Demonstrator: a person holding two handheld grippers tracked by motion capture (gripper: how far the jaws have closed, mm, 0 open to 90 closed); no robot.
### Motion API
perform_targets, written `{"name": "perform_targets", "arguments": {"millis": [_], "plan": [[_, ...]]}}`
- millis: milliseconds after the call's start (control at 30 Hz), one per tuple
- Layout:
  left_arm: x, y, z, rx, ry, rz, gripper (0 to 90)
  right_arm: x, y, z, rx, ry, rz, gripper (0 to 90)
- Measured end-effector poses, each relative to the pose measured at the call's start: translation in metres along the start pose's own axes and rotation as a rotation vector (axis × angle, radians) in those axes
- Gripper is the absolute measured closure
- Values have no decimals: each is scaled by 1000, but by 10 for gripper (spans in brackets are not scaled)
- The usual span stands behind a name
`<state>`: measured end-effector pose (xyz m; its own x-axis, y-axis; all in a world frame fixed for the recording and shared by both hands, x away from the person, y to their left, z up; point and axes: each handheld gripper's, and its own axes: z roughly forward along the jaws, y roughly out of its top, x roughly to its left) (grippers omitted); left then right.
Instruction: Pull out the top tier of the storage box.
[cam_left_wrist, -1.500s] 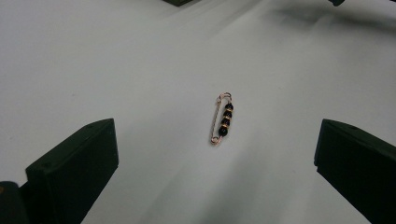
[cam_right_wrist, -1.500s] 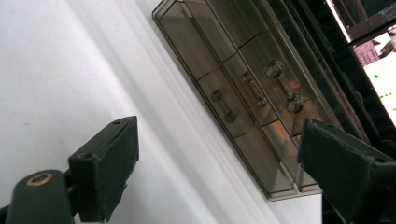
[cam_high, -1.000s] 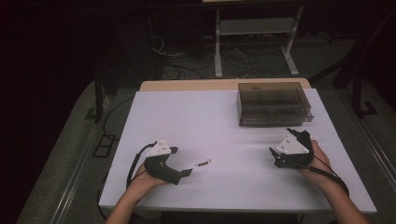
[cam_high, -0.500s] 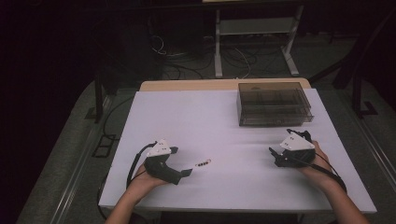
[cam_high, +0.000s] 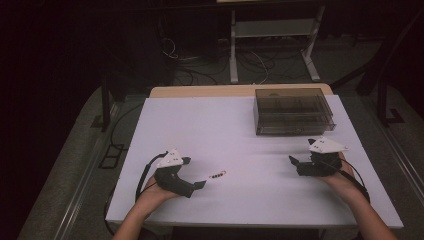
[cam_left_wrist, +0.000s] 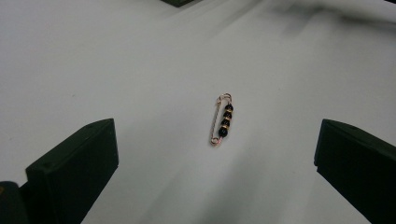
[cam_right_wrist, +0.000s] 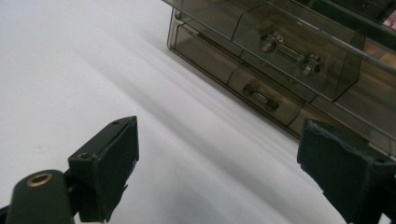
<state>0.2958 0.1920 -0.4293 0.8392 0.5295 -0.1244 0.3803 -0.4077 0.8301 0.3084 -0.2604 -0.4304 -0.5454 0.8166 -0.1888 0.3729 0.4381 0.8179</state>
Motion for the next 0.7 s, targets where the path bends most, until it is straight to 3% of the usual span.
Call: {"name": "perform_targets", "arguments": {"millis": [67, 100, 233, 267, 467, 567, 700], "plan": [[0, 0, 0, 0, 0, 1, 0, -1, 0, 0, -2, 8, 16, 122], [0, 0, 0, 1, 0, 2, 0, -4, -1, 0, -1, 29, 56, 122], [0, 0, 0, 1, 0, 2, 0, -8, -2, 0, 1, 60, 108, 122], [0, 0, 0, 1, 0, 2, 0, -11, -2, 0, 1, 79, 141, 122], [0, 0, 0, 2, -1, 2, 0, -16, -3, 0, -1, 115, 200, 122], [0, 0, 0, 1, -1, 2, 0, -21, -3, 1, 14, 156, 240, 122], [0, 0, 0, 3, -1, 1, 0, -24, -4, 3, 33, 172, 279, 122]]}}
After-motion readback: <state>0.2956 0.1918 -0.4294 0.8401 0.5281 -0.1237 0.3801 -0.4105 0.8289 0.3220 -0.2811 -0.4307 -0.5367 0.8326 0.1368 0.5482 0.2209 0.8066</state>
